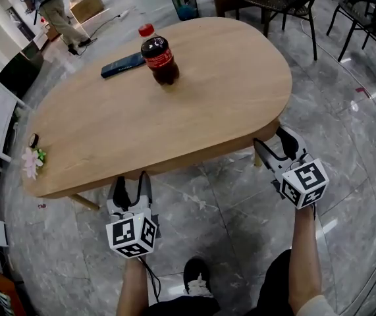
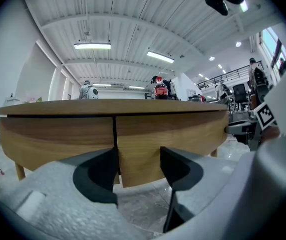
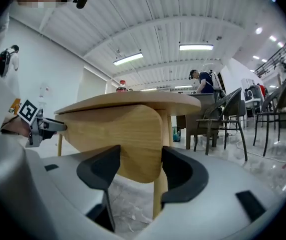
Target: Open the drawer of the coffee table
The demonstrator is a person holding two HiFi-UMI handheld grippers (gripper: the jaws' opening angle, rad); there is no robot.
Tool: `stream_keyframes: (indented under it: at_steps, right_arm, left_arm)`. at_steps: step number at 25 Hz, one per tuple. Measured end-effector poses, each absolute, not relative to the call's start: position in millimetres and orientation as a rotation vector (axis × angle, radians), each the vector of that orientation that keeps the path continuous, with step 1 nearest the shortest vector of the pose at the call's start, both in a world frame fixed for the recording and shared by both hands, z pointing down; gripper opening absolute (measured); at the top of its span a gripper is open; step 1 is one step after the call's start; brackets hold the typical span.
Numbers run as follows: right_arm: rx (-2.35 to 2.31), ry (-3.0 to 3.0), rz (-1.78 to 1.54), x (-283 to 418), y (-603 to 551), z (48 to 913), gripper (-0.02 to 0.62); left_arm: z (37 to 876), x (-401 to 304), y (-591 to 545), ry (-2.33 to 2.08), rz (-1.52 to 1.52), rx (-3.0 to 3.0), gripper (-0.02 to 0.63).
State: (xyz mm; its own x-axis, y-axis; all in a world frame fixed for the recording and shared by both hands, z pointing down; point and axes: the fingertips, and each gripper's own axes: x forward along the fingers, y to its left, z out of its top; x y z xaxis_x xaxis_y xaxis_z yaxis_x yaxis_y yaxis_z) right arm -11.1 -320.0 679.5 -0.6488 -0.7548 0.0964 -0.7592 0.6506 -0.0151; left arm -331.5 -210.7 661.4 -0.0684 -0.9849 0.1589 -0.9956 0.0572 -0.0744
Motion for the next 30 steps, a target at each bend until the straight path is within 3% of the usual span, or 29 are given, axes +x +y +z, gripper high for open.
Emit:
stream_keyframes:
  at_steps: [30]
  right_arm:
    - [1.211, -2.775, 0.081, 0.0, -288.6, 681.0, 0.259]
  left_arm:
    - [662.0, -324.4, -184.2, -2.142, 0.265, 2.213, 0.261]
